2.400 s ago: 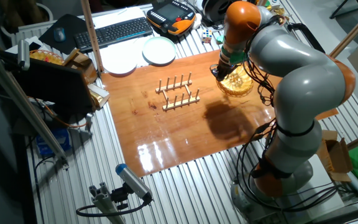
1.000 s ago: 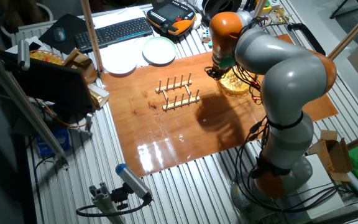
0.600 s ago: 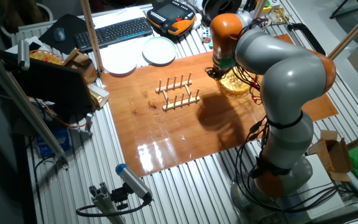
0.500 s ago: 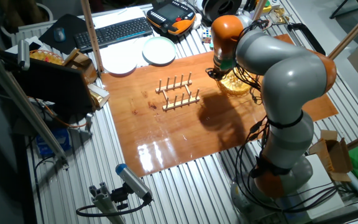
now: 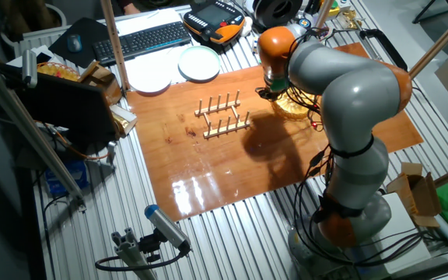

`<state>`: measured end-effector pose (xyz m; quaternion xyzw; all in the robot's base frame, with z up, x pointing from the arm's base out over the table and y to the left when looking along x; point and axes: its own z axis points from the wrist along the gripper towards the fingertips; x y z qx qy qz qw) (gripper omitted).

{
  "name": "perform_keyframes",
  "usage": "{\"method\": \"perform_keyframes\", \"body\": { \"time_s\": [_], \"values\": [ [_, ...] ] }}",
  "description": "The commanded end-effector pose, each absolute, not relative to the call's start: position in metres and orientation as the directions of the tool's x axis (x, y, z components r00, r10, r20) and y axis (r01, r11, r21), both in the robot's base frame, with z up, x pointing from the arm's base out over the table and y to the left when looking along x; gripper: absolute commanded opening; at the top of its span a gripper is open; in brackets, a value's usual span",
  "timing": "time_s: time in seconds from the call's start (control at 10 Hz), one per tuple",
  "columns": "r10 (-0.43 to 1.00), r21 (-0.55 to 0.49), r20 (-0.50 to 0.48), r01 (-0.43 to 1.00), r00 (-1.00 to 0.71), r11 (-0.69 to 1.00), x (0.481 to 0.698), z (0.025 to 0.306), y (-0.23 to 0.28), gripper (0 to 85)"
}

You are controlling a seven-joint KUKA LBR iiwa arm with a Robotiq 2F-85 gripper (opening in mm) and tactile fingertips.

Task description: Put the dish on the dish rack

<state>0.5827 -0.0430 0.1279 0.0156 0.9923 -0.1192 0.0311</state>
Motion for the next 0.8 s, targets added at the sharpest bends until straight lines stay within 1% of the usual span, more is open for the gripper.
{"method": "perform_keyframes", "body": {
  "time_s": [0.0,0.2,0.3,0.7],
  "values": [
    [0.023,-0.247,-0.064,0.038,-0.998,0.968,0.583,0.127,-0.044,0.7],
    [0.014,-0.287,-0.065,0.032,-0.998,0.957,0.585,0.123,-0.043,0.7],
    [0.007,-0.299,-0.066,0.026,-0.998,0.954,0.587,0.117,-0.045,0.7],
    [0.005,-0.306,-0.024,0.012,-1.0,0.952,0.593,0.107,-0.049,0.7]
  ]
}}
